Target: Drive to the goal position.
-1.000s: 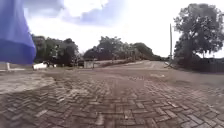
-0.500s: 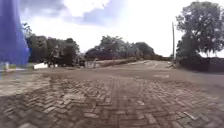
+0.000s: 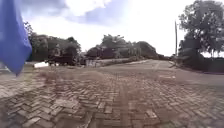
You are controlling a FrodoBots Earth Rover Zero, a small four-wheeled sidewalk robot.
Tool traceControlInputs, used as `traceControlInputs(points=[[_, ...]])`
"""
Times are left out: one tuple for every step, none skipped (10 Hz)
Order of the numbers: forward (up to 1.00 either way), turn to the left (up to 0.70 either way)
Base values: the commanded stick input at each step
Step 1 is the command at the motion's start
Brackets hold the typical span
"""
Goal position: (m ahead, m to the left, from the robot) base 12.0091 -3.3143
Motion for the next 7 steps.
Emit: traceControlInputs(points=[[0.7,0.0],[0.7,0.0],[0.7,0.0],[0.7,-0.03],[0.7,-0.25],[0.7,-0.13],[0.7,0.0]])
